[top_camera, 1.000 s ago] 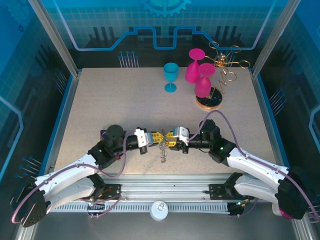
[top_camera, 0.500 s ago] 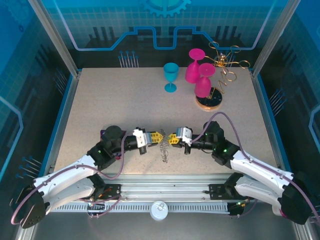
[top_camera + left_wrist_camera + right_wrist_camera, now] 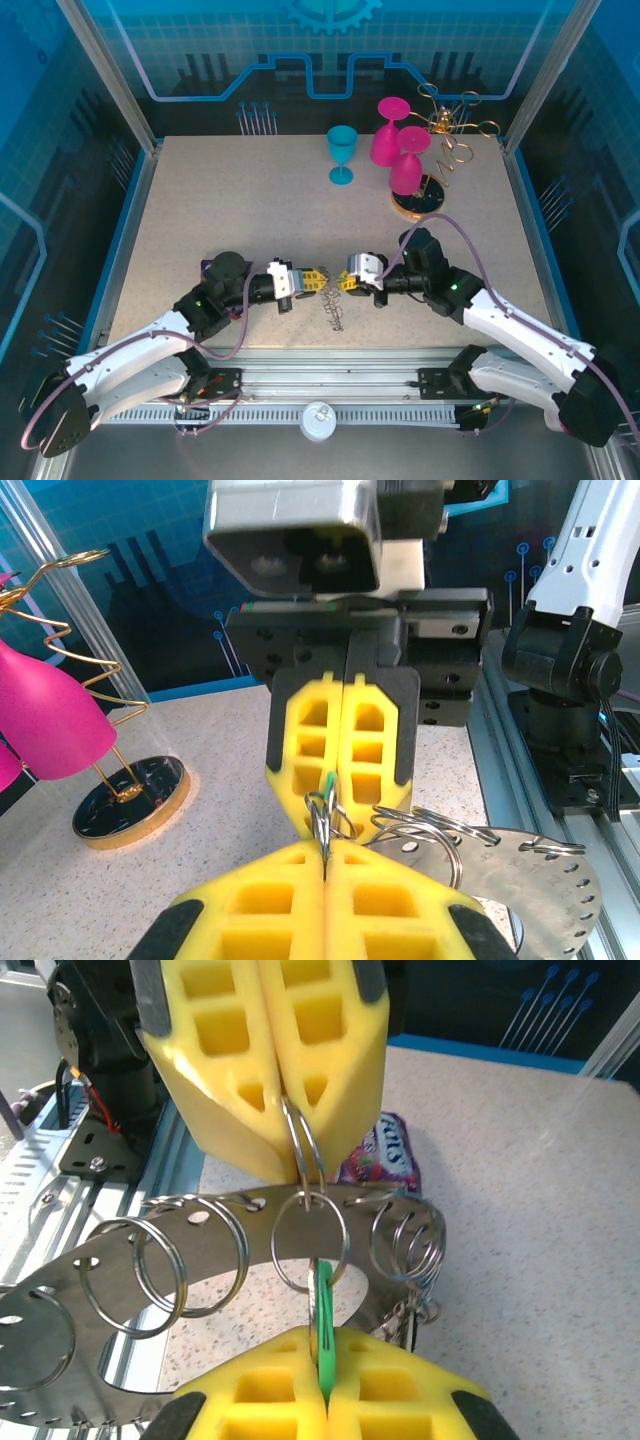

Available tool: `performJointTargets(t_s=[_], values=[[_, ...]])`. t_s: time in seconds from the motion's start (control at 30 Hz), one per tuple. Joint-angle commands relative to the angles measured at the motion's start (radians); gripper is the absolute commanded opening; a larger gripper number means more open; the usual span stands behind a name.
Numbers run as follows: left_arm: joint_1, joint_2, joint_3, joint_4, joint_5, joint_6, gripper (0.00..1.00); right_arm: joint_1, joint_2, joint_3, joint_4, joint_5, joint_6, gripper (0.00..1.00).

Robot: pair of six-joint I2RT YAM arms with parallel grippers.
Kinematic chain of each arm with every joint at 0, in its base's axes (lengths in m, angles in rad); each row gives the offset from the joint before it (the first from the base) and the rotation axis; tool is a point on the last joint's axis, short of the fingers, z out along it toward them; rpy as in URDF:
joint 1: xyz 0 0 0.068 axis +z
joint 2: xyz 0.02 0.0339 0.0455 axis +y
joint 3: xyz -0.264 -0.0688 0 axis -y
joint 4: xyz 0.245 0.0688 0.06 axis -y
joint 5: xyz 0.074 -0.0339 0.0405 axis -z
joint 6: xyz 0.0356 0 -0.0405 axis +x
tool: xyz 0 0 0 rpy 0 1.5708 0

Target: Put the keys on the keyring

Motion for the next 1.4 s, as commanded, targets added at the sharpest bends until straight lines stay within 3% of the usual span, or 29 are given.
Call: performJointTargets(t_s=[0.0,0.2,0.33,0.5,0.6,0.7,0.93,1.37], values=[[0.004,-0.012,0.023,0.066,0.044,-0.006,0.00,0.001,0.045,0.031,-0.073,-0.031,-0.019,0.00],[0.004,0.005,0.016,0.091,0.016,0.000,0.00,0.028,0.061,0.042,-0.066,-0.053,-0.011,0.02],[0.004,0.008,0.010,0.090,0.010,0.001,0.00,0.011,-0.002,0.006,-0.023,0.005,0.019,0.30],[0.003,0.012,0.006,0.074,0.013,0.007,0.00,-0.069,-0.122,-0.054,0.032,0.056,0.054,0.39],[0.003,0.020,0.008,0.073,0.023,0.009,0.00,-0.081,-0.168,-0.065,0.035,0.066,0.018,0.40],[0.004,0.031,0.012,0.069,0.035,0.009,0.00,-0.079,-0.175,-0.049,0.048,-0.003,0.015,0.38],[0.004,0.038,0.018,0.065,0.046,0.006,0.00,-0.009,-0.090,-0.001,0.099,-0.076,0.018,0.33],[0.004,0.041,0.021,0.068,0.061,0.001,0.00,0.011,0.004,-0.011,0.242,-0.123,0.077,0.23]])
